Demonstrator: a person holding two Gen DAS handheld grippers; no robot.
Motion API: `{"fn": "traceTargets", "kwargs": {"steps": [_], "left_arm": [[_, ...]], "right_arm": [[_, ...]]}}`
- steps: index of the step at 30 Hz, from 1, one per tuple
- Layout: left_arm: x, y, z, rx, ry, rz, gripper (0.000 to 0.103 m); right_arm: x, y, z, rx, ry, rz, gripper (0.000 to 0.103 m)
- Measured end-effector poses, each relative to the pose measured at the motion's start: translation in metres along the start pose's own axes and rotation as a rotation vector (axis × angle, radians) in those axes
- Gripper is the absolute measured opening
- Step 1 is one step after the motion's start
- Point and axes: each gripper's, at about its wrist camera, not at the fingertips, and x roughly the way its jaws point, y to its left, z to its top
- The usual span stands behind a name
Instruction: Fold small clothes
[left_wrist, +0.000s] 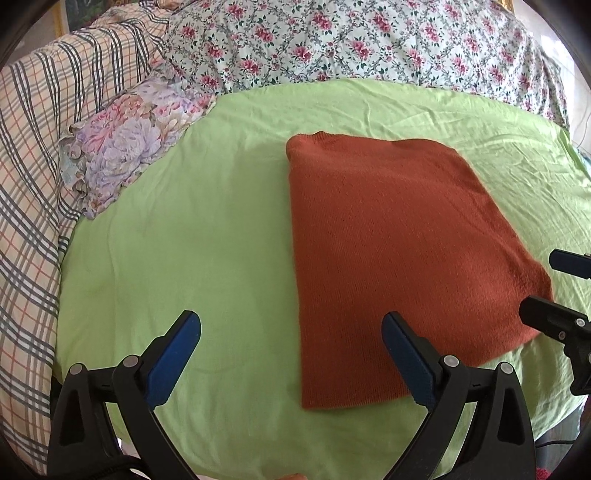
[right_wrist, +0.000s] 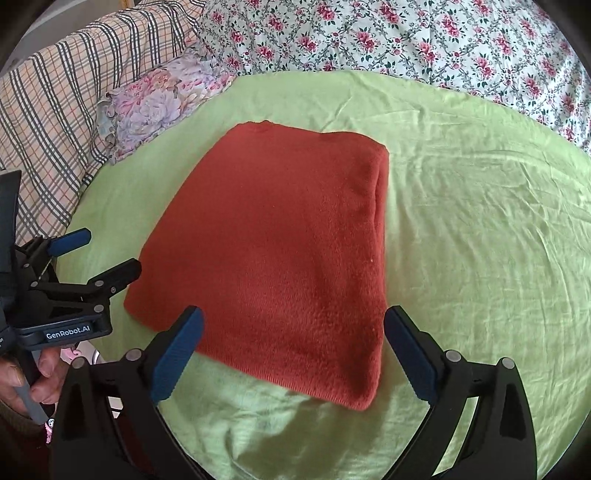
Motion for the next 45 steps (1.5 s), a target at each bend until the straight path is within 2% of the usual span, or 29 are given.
{"fn": "traceTargets", "kwargs": {"steps": [24,37,45], "left_arm": [[0.02,-0.004,0.024,-0.044,0.003,-0.052,0.099],[0.028,-0.004,0.029,-0.086,0.022,-0.098,0.1],[0.021,-0.005,0.026,-0.091,0.002,-0.109,0.1]], "right_arm": [[0.018,-0.012,0.028,0.052,-0.021,0.045,0.098],[0.025,-0.022,0.031,0.102,-0.007,0.052,0.098],[0.023,-0.023,0.03,0.11,-0.029,0.074,0.098]]}}
